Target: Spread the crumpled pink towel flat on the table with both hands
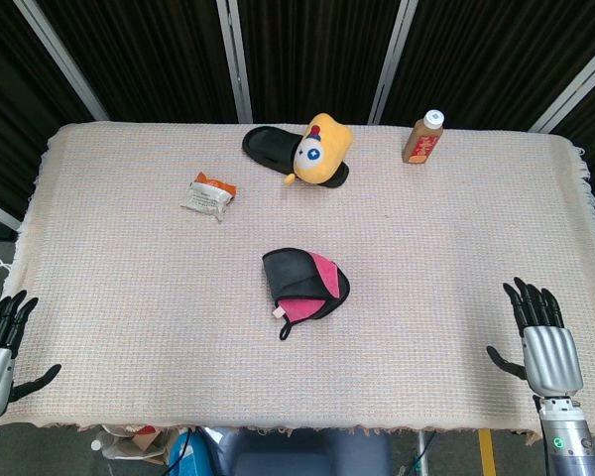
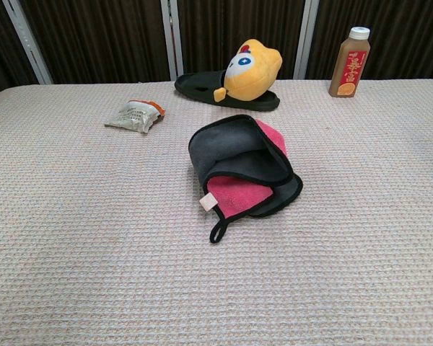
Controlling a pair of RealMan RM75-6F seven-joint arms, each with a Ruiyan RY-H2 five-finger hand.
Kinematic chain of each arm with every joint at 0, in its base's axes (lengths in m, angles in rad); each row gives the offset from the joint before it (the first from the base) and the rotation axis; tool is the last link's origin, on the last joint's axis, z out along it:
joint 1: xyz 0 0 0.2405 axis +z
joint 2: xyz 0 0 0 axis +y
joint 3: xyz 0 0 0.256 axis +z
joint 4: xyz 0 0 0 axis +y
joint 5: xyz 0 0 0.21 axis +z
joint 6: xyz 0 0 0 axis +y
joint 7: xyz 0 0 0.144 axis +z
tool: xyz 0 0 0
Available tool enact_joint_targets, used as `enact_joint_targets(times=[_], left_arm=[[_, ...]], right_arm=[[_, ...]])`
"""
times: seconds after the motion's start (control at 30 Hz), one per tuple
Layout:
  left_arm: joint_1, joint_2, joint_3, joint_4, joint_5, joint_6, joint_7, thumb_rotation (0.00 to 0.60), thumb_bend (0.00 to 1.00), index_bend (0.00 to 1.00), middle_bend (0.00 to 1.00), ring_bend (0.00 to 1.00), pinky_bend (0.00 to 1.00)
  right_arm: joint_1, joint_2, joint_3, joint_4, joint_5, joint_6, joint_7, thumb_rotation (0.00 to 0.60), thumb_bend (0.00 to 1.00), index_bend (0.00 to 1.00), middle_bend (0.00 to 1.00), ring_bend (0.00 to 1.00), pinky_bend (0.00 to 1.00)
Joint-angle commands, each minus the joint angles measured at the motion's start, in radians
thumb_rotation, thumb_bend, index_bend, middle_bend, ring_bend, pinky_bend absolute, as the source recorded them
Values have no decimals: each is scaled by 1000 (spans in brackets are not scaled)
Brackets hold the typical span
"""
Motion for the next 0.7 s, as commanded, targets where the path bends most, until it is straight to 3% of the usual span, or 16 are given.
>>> enact_joint_targets(times=[0.03, 0.5, 0.6, 0.7], left_arm=[[1, -1, -1, 0, 1, -6, -4, 600, 0, 0, 0, 0, 0], [7, 3, -13, 2, 5, -14, -2, 600, 0, 0, 0, 0, 0], [8, 6, -18, 0, 2, -16, 6, 600, 0, 0, 0, 0, 0], [7, 5, -22, -3, 0, -19, 9, 600, 0, 0, 0, 0, 0]], right_arm=[[-1, -1, 2, 1, 1, -1, 4, 600, 195, 0, 0, 0, 0], [0, -2, 14, -15, -6, -6, 27, 600, 194, 17, 0, 0, 0], [7, -6, 19, -15, -16, -7, 47, 600, 194, 153, 19, 0, 11], [16, -6, 22, -39, -31, -12, 73, 600, 195, 343, 118, 7, 50]])
